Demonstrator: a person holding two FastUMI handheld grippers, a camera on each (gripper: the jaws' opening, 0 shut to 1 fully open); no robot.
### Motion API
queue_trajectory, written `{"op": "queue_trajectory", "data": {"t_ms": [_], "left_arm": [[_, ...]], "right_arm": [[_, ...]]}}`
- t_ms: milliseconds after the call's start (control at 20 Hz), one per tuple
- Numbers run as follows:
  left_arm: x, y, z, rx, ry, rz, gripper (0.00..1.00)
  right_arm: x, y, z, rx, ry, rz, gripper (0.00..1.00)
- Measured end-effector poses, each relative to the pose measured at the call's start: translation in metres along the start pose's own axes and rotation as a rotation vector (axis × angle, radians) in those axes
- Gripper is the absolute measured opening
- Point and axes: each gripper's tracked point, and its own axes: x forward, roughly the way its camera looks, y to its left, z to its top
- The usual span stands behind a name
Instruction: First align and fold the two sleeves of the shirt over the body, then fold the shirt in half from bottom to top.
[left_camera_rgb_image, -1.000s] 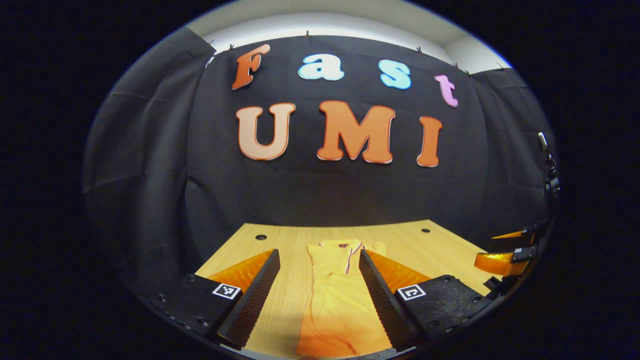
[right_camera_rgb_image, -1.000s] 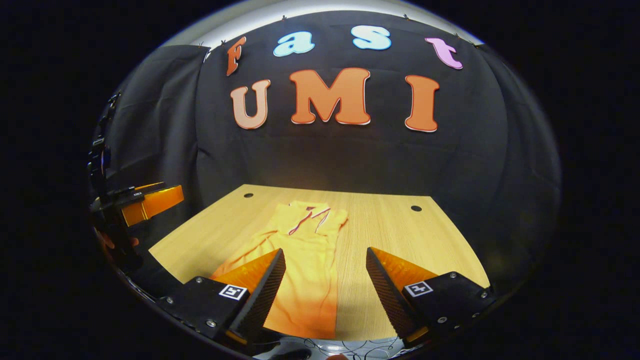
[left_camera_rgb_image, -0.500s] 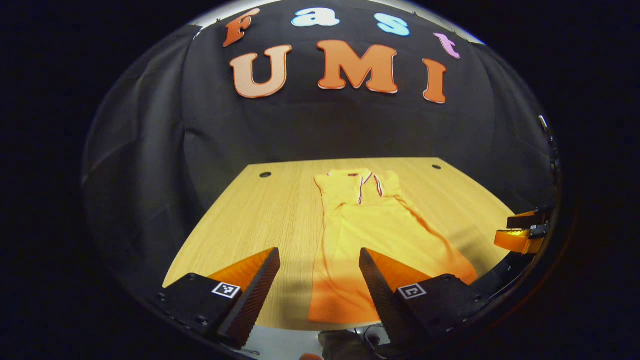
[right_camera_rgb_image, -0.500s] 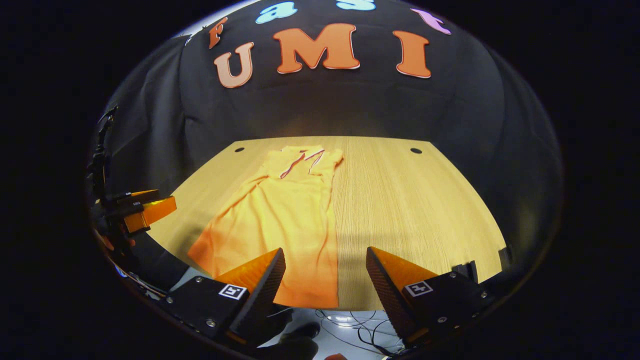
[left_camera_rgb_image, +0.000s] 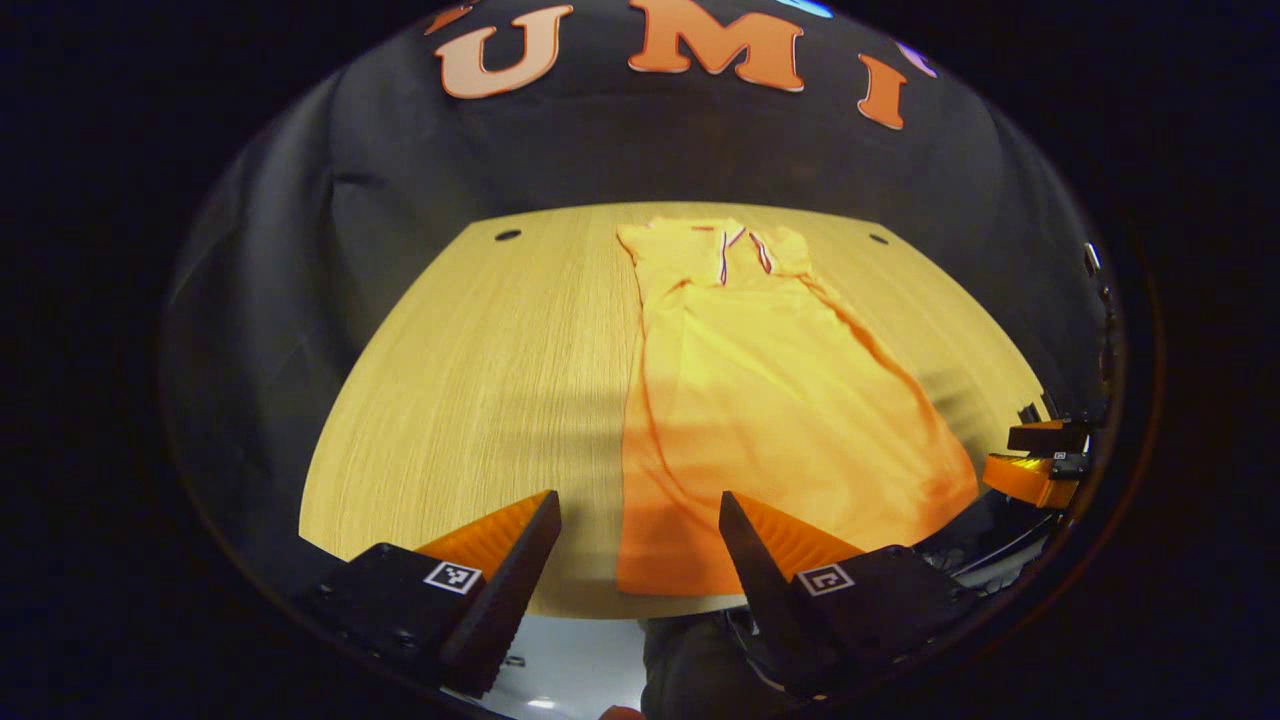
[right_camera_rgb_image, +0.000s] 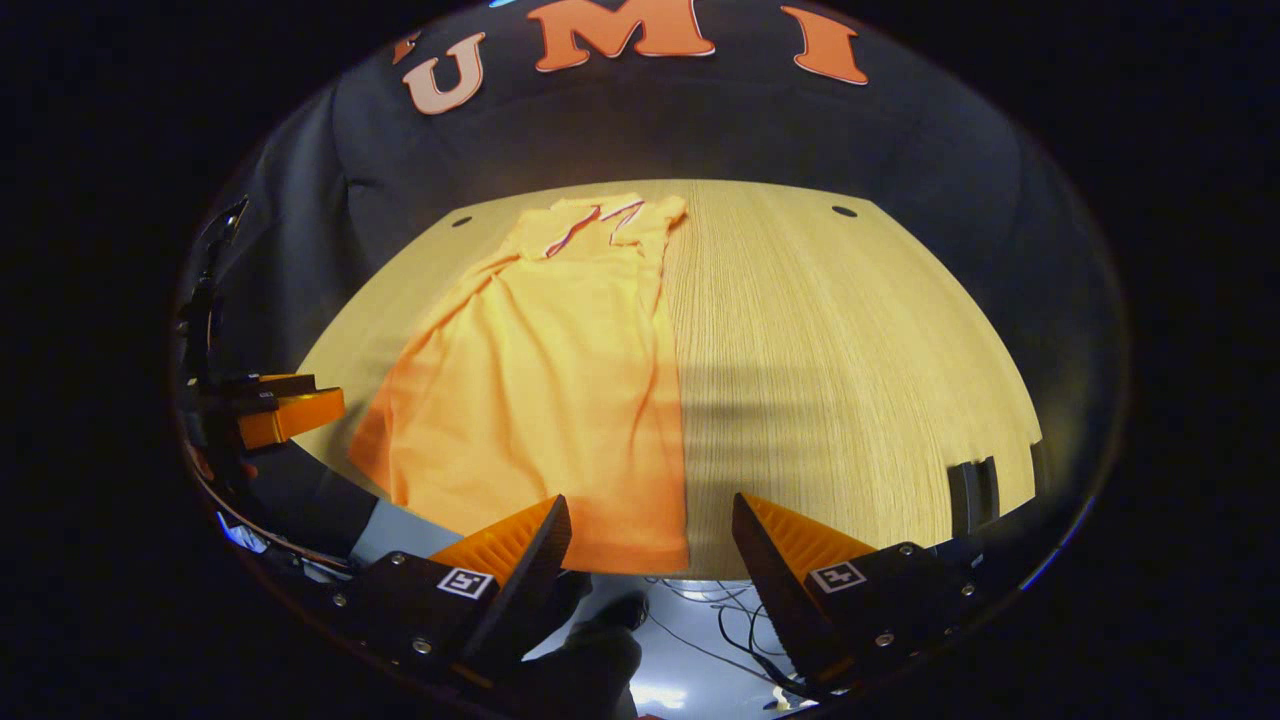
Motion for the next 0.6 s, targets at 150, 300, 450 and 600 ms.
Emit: {"op": "queue_trajectory", "data": {"t_ms": [150,300,450,600], "left_arm": [[0.016,0.002,-0.019,-0.022,0.116,-0.032,0.98],[0.033,0.003,-0.022,-0.025,0.161,-0.006,0.99],[0.043,-0.005,-0.031,-0.043,0.213,-0.015,0.99],[0.044,-0.008,-0.025,-0.019,0.195,-0.006,0.98]], "right_arm": [[0.01,0.002,-0.01,-0.001,0.053,0.006,0.99],[0.018,0.004,-0.015,0.001,0.089,0.01,0.99],[0.025,0.001,-0.02,-0.02,0.12,-0.008,0.98],[0.031,0.004,-0.022,-0.009,0.135,-0.003,0.97]]}}
